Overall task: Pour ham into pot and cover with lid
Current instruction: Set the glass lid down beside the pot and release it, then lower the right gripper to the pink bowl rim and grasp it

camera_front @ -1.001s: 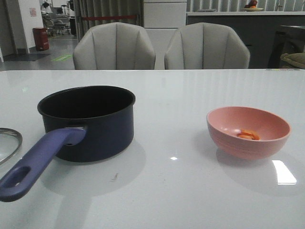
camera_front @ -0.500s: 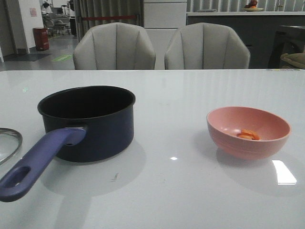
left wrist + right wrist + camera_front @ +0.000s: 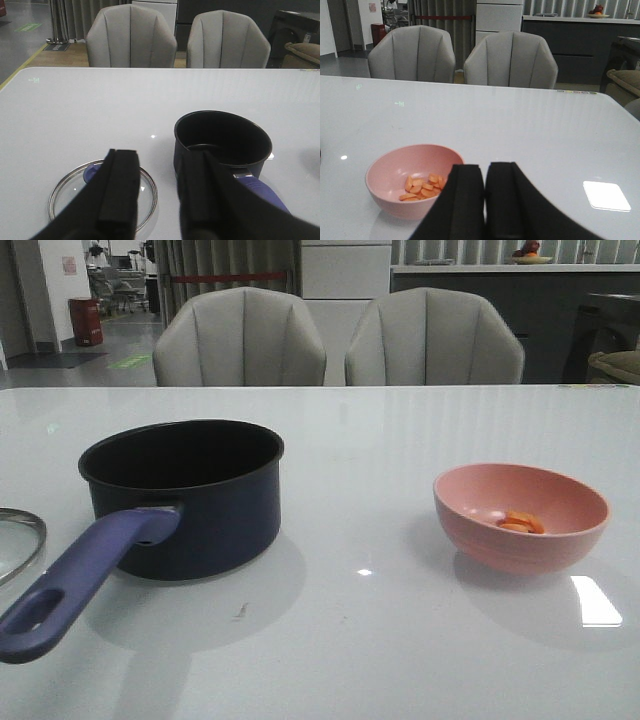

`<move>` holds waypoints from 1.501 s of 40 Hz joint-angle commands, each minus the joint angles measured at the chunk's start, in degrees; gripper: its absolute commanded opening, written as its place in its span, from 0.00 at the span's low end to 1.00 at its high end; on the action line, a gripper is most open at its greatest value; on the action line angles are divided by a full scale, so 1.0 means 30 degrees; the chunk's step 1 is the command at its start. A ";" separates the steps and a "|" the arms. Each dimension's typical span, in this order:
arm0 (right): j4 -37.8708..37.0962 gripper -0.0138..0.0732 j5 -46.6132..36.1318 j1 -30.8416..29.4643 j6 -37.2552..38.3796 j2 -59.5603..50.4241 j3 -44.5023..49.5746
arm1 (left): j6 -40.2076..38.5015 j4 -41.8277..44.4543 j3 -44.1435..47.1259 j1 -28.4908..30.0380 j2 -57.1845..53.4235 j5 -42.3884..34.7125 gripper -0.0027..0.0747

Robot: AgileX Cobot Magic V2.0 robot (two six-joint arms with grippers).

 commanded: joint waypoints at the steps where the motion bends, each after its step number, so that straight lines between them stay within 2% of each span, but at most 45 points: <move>1: -0.0280 0.37 -0.1704 0.0020 0.0018 -0.0371 -0.0092 | 0.0082 0.0002 -0.0480 -0.0139 -0.0296 -0.1294 0.22; 3: -0.0280 0.37 -0.1760 0.0020 0.0018 -0.0371 -0.0092 | 0.0082 0.0002 -0.0480 -0.0139 -0.0296 -0.1262 0.18; 12: -0.0192 0.37 -0.3347 0.0038 0.0166 -0.0371 -0.0496 | 0.0082 0.0002 -0.0480 -0.0139 -0.0296 -0.1157 0.18; 22: -0.0192 0.37 0.0098 0.0038 0.0166 0.2866 -0.4995 | 0.0082 0.0002 -0.0480 -0.0139 -0.0296 -0.1112 0.18; 32: -0.0192 0.37 -0.1361 0.0038 0.0166 0.5888 -0.5747 | 0.0082 0.0002 -0.0480 -0.0139 -0.0296 -0.1112 0.18; 39: 0.1306 0.38 -0.0973 0.0038 0.0215 0.6754 -0.5902 | 0.0082 0.0002 -0.0480 -0.0139 -0.0296 -0.1112 0.18; 42: 0.1306 0.43 -0.0207 0.0038 0.0215 0.7457 -0.6374 | 0.0082 0.0002 -0.0480 -0.0139 -0.0296 -0.1112 0.18; 52: 0.1704 0.70 0.3649 0.0038 0.0215 1.1741 -0.9285 | 0.0082 0.0002 -0.0480 -0.0139 -0.0296 -0.1112 0.18; 60: 0.4205 0.72 0.6146 0.0038 0.0215 1.6524 -1.2363 | 0.0082 0.0002 -0.0480 -0.0139 -0.0296 -0.1112 0.18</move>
